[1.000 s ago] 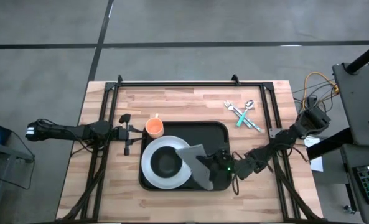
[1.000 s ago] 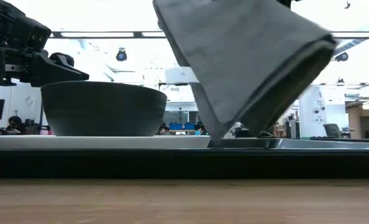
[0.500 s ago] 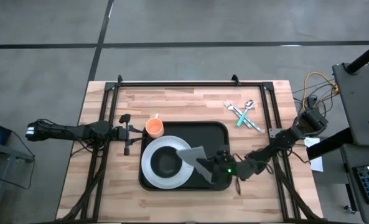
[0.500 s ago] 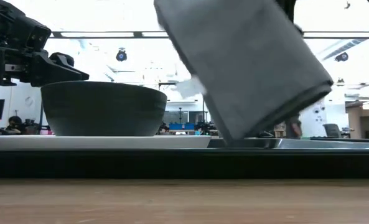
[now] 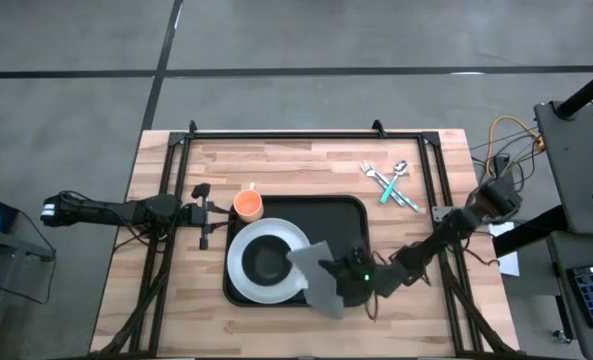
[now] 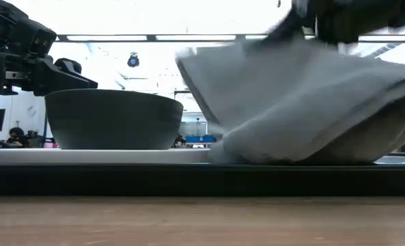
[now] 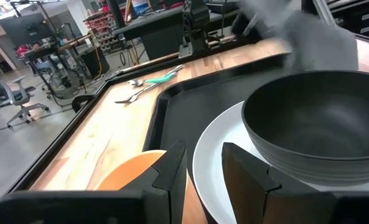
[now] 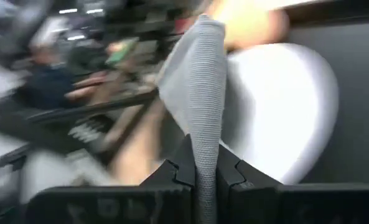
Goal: Set up tray
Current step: Put the gray napkin on the right side of the black tray
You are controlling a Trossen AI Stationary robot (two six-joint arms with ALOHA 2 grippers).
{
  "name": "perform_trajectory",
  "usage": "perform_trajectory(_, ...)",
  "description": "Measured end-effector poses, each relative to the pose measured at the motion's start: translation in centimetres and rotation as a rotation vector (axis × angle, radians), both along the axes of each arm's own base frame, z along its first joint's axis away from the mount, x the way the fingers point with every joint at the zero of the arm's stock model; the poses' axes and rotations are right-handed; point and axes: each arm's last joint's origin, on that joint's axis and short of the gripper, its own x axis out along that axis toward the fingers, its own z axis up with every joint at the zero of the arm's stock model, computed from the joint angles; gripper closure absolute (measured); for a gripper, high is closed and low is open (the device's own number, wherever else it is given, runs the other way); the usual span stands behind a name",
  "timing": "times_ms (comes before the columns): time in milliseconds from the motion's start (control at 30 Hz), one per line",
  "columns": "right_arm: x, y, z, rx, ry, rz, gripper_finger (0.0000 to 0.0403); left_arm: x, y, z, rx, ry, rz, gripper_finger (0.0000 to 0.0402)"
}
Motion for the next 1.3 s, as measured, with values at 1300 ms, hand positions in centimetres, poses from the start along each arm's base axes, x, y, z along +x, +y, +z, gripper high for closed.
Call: perform_trajectory(1300,-3.2,-7.2,-5.1,-0.187,0.515,-0.235,0.0394,0.1,0.0,-0.1,0.001,0.015,0.001,0.0317)
